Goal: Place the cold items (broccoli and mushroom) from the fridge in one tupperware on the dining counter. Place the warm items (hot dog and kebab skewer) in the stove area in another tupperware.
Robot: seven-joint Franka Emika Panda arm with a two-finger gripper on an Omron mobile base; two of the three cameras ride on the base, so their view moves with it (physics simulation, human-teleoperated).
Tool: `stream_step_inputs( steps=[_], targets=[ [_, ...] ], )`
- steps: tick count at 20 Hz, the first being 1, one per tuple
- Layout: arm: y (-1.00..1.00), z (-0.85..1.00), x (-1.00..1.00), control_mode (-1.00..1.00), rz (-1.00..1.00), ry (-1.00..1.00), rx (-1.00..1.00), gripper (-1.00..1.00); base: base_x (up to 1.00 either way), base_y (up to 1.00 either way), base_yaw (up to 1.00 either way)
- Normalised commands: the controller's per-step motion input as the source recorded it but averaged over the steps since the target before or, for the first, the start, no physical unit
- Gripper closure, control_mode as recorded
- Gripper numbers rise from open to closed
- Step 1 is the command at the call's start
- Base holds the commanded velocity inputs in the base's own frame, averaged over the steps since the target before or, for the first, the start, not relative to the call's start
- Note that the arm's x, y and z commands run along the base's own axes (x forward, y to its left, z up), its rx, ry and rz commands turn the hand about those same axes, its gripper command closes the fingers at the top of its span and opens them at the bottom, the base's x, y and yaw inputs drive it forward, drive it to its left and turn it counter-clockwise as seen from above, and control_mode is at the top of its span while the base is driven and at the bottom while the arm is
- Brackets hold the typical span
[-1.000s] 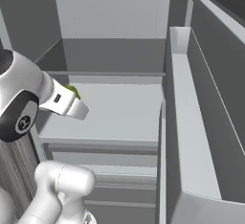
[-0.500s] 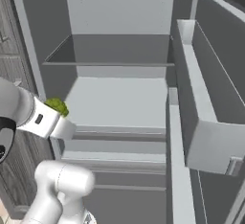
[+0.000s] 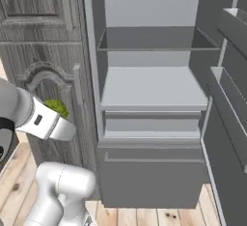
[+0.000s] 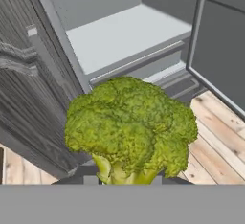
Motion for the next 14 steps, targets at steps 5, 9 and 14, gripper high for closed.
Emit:
stream_step_inputs(
  steps=[5, 9, 14],
  targets=[
    [0.0, 0.0, 0.0, 1.0, 0.0, 0.0, 0.0, 1.0, -1.0, 0.41, -0.47],
    [0.0, 0.0, 0.0, 1.0, 0.0, 0.0, 0.0, 1.0, -1.0, 0.27, -0.83],
    [0.0, 0.0, 0.0, 1.0, 0.0, 0.0, 0.0, 1.0, -0.89, 0.22, -0.99]
  ],
)
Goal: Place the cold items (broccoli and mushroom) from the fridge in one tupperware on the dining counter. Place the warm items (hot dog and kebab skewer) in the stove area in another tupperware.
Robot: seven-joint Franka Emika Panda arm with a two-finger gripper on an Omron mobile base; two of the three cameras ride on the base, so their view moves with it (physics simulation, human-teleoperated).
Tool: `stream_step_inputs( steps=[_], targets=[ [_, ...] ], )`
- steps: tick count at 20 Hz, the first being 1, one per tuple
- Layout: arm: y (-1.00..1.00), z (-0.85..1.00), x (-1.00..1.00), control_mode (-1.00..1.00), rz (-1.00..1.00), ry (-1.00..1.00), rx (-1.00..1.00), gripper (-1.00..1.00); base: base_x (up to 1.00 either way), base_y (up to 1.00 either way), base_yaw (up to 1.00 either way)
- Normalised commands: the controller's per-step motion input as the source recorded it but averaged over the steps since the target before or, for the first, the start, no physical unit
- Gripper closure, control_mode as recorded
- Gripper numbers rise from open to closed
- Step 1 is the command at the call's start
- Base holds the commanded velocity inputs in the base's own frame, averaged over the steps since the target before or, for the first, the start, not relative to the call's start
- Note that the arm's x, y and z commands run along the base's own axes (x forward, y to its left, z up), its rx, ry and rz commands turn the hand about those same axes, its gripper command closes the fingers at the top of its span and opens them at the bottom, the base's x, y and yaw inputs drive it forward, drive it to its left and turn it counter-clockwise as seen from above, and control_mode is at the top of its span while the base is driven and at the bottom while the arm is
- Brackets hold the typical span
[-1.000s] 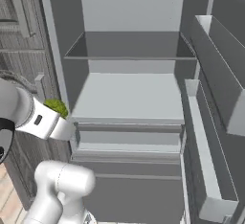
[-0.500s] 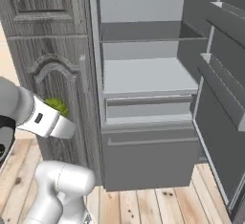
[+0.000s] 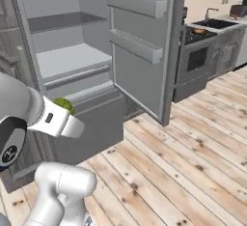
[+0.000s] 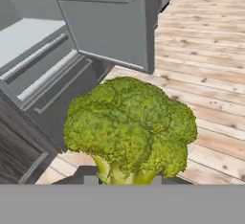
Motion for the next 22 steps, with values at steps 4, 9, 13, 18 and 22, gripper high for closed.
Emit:
stream_step_inputs(
  steps=[4, 9, 13, 18, 22],
  targets=[
    [0.0, 0.0, 0.0, 1.0, 0.0, 0.0, 0.0, 1.0, -0.63, 0.08, -1.0],
    [0.0, 0.0, 0.0, 1.0, 0.0, 0.0, 0.0, 1.0, -0.2, -0.11, -0.99],
    [0.0, 0.0, 0.0, 1.0, 0.0, 0.0, 0.0, 1.0, 0.12, -0.6, -0.63],
    [0.0, 0.0, 0.0, 1.0, 0.0, 0.0, 0.0, 1.0, 0.26, -0.89, -0.14],
    [0.0, 0.0, 0.0, 1.0, 0.0, 0.0, 0.0, 1.0, 0.4, -0.99, 0.0]
  ],
)
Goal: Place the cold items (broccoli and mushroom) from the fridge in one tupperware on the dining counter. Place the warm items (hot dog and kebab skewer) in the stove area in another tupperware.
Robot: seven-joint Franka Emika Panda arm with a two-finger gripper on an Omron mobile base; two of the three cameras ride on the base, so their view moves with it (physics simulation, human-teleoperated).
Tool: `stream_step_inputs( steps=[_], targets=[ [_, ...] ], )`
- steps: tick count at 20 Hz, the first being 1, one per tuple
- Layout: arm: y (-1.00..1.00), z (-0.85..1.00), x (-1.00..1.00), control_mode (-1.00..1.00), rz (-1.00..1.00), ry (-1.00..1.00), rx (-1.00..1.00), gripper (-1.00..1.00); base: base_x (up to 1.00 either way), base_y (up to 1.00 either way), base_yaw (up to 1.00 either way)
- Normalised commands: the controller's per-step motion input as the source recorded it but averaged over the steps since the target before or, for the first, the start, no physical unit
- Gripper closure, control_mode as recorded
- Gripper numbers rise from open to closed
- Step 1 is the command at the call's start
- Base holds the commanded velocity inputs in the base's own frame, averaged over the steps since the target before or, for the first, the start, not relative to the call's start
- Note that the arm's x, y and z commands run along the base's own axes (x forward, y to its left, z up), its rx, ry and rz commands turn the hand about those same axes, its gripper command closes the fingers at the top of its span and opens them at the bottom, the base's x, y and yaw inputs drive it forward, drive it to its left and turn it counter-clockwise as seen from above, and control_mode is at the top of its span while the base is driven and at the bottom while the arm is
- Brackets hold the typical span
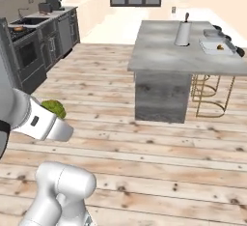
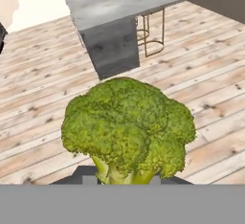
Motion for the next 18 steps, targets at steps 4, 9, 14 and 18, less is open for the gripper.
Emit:
stream_step_inputs(
  steps=[4, 9, 14, 18],
  targets=[
    [0.0, 0.0, 0.0, 1.0, 0.0, 0.0, 0.0, 1.0, 0.56, -1.0, 0.0],
    [0.0, 0.0, 0.0, 1.0, 0.0, 0.0, 0.0, 1.0, 0.64, -0.99, 0.07],
    [0.0, 0.0, 0.0, 1.0, 0.0, 0.0, 0.0, 1.0, 0.74, -0.96, 0.17],
    [0.0, 0.0, 0.0, 1.0, 0.0, 0.0, 0.0, 1.0, 0.8, -0.93, 0.2]
  ],
)
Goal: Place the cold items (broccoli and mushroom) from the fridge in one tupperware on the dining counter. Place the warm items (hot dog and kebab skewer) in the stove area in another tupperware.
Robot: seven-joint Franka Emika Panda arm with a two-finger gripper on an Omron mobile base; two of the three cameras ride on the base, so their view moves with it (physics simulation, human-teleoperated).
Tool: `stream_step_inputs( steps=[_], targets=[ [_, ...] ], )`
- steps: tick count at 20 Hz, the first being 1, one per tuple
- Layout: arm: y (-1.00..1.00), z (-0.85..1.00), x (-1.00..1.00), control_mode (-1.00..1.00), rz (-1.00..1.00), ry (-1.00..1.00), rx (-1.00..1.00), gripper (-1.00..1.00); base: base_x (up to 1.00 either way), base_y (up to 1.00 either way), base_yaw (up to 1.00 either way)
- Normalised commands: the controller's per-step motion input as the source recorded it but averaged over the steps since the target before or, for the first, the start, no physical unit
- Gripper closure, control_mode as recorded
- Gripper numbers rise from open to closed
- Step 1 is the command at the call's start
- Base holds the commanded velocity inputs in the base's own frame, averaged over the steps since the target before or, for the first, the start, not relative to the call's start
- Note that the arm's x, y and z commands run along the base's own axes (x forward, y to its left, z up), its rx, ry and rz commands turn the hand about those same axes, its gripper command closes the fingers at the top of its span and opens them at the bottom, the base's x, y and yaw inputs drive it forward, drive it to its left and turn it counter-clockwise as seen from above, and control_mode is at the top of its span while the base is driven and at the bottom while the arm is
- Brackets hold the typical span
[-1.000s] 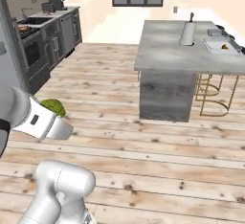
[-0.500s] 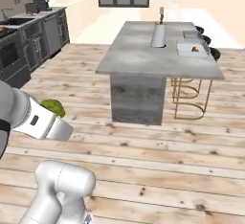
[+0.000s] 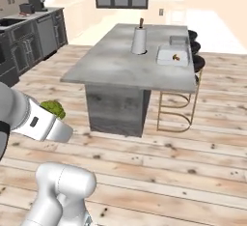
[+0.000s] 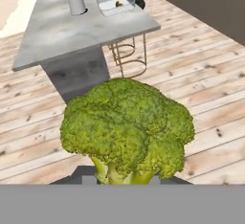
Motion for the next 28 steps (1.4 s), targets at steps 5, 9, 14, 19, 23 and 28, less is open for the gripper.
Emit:
stream_step_inputs(
  steps=[5, 9, 14, 19, 23, 28],
  targets=[
    [0.0, 0.0, 0.0, 1.0, 0.0, 0.0, 0.0, 1.0, 0.77, -0.94, 0.2],
    [0.0, 0.0, 0.0, 1.0, 0.0, 0.0, 0.0, 1.0, 0.74, -0.93, 0.2],
    [0.0, 0.0, 0.0, 1.0, 0.0, 0.0, 0.0, 1.0, 0.71, -0.92, 0.22],
    [0.0, 0.0, 0.0, 1.0, 0.0, 0.0, 0.0, 1.0, 0.72, -0.86, 0.27],
    [0.0, 0.0, 0.0, 1.0, 0.0, 0.0, 0.0, 1.0, 0.68, -0.79, 0.34],
    [0.0, 0.0, 0.0, 1.0, 0.0, 0.0, 0.0, 1.0, 0.58, -0.72, 0.44]
  ],
)
